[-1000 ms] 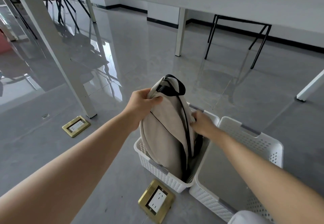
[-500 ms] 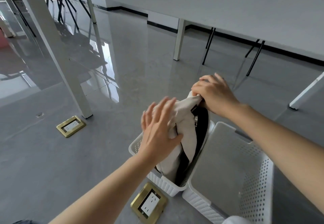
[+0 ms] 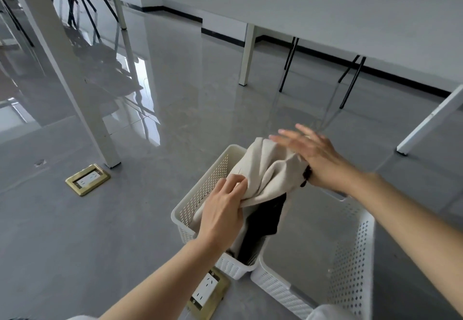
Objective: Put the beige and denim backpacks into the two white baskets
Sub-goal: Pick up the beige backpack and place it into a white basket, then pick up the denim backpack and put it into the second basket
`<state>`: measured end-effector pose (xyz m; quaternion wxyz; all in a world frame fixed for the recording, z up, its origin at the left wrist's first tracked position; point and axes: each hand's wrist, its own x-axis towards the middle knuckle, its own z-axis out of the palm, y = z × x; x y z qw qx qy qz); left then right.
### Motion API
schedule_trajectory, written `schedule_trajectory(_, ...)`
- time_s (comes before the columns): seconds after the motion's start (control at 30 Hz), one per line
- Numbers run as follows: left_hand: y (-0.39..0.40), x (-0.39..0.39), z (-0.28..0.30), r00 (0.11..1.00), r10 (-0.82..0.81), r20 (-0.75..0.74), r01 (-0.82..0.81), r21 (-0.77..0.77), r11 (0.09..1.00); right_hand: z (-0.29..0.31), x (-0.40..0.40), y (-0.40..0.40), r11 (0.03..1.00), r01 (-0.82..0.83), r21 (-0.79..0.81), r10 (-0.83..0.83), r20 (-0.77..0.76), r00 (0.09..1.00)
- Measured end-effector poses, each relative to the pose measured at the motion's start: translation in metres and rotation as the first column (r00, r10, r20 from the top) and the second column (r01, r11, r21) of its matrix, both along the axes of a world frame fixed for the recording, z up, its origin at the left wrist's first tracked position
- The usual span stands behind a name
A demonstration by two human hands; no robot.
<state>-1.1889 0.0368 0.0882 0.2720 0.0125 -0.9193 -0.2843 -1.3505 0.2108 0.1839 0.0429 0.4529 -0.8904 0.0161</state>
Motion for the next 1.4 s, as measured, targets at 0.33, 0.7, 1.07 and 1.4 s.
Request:
schedule_trajectory(0.33,-0.002,-0.005,-0.005,0.980,0.063,0.188,-0.134,0.393,0.910,0.010,0.006,-0.024,0.848,0.162,-0.505,-0.312,-0.227,0.923)
schedule_trajectory(0.7,-0.080,-0.030,-0.045,0.818,0.242,0.522,-0.572,0.786,0.235,-0.057,0.008,-0.108,0.783,0.602,-0.155,-0.411,0.598,0.688)
schedule_trajectory(1.07,-0.121,-0.022,-0.080,0.660,0.208,0.722,-0.738,0.571,0.360,-0.156,0.018,-0.199,0.915,0.395,0.088,-0.378,0.534,0.757)
schedule_trajectory(1.4,-0.143,-0.024,-0.099,0.642,0.166,0.748,-0.751,0.571,0.330,-0.171,0.004,-0.226,0.880,0.288,0.378,-0.422,0.341,0.840)
